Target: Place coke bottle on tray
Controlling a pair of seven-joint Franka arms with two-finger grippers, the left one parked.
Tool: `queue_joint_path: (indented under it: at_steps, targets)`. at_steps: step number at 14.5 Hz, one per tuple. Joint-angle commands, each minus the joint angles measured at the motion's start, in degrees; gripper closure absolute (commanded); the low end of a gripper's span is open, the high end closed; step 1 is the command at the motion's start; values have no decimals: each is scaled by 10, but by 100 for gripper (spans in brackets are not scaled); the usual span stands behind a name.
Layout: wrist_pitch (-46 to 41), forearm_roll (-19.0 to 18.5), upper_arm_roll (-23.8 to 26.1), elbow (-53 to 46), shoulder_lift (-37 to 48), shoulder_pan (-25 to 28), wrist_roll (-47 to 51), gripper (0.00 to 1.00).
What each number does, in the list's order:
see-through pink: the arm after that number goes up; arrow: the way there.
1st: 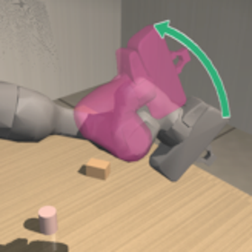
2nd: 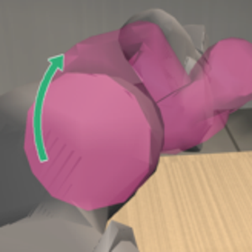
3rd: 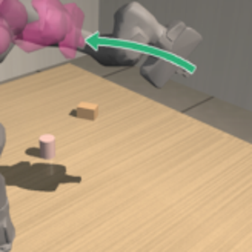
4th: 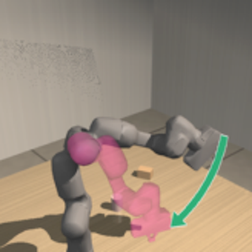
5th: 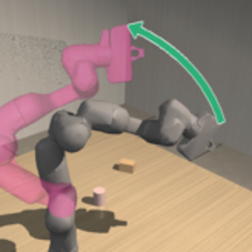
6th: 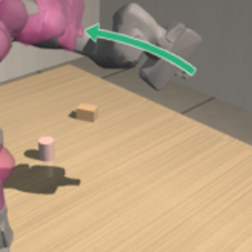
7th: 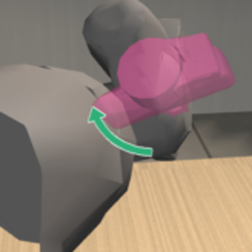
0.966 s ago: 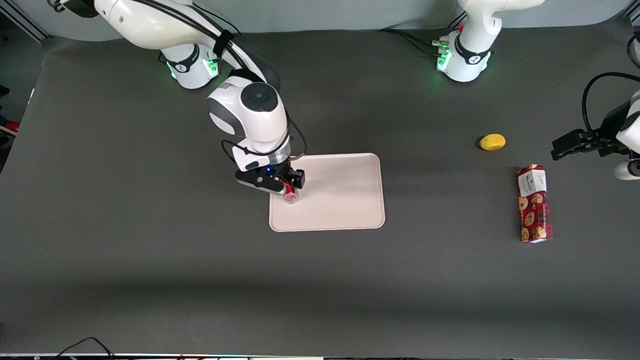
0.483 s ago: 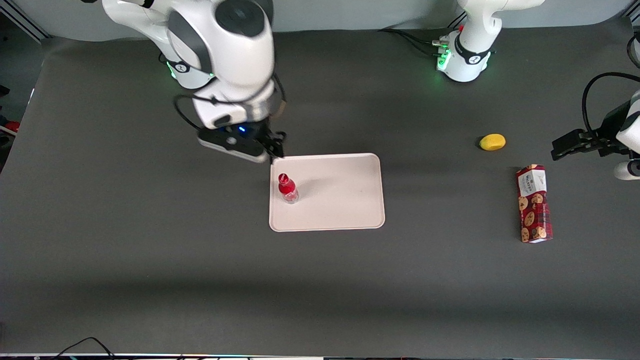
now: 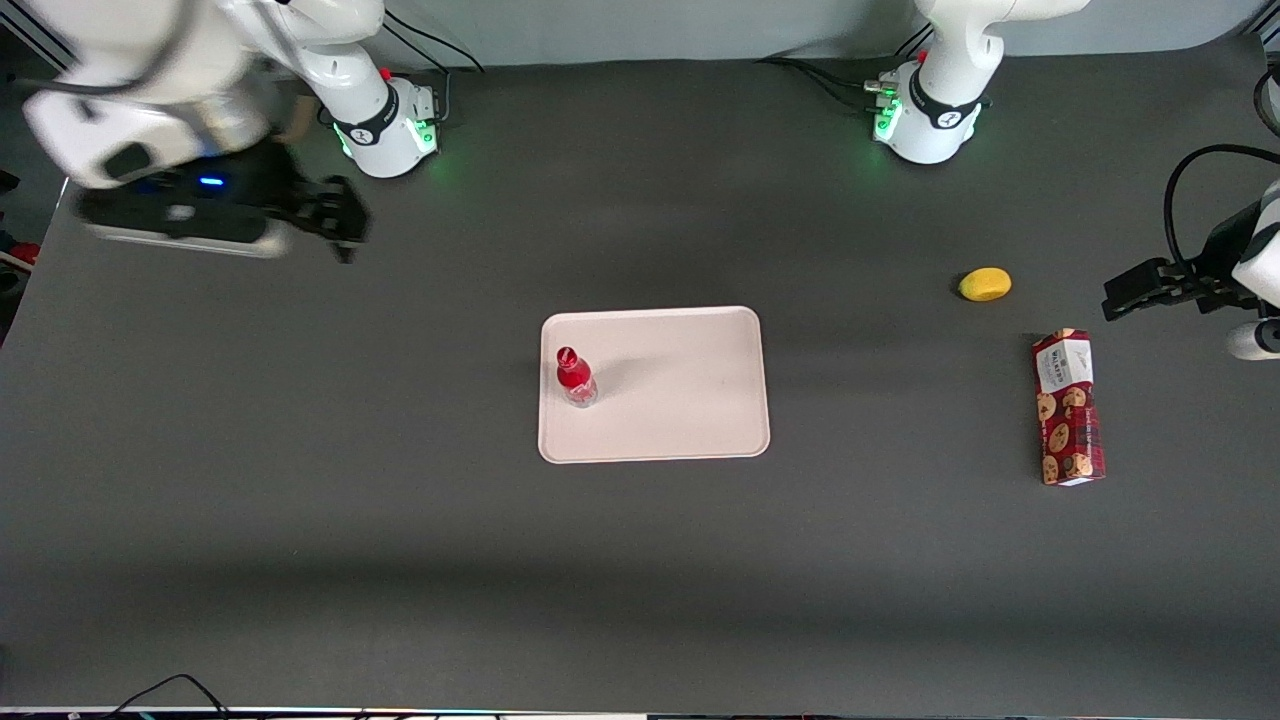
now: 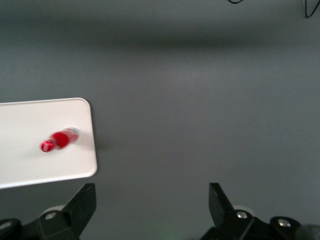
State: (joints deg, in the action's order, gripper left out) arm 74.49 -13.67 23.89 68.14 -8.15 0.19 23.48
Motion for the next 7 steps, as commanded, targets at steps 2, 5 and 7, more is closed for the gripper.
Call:
queue_joint_path:
  at_steps: [2,5,7]
  targets:
    - [-4,56,-152,54,60,9,-162,0]
    - [53,74,-220,142,98,10,-217,0]
    - [80,91,-231,180,119,13,-216,0]
